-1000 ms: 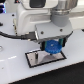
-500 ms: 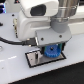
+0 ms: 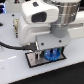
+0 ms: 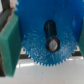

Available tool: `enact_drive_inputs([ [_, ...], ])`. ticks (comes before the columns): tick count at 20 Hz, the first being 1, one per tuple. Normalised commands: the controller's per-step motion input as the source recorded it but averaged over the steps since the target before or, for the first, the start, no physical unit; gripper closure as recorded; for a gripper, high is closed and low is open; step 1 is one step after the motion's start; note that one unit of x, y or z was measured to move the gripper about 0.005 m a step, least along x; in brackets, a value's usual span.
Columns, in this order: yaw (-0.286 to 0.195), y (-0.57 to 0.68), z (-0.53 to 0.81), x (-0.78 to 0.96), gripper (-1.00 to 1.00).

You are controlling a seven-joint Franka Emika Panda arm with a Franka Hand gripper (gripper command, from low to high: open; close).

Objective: Insert the blue gear onto the right peg, followed by the red gear

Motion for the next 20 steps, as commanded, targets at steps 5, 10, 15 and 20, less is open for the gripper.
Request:
enact_drive_inputs([
  [5,0.000,0.14,0.42,-0.06,-1.00],
  [10,0.000,0.10,0.43,-0.26,-1.00],
  [15,0.000,0.15,0.19,-0.59,-1.00],
  [20,0.000,0.12,0.02,-0.79,-1.00],
])
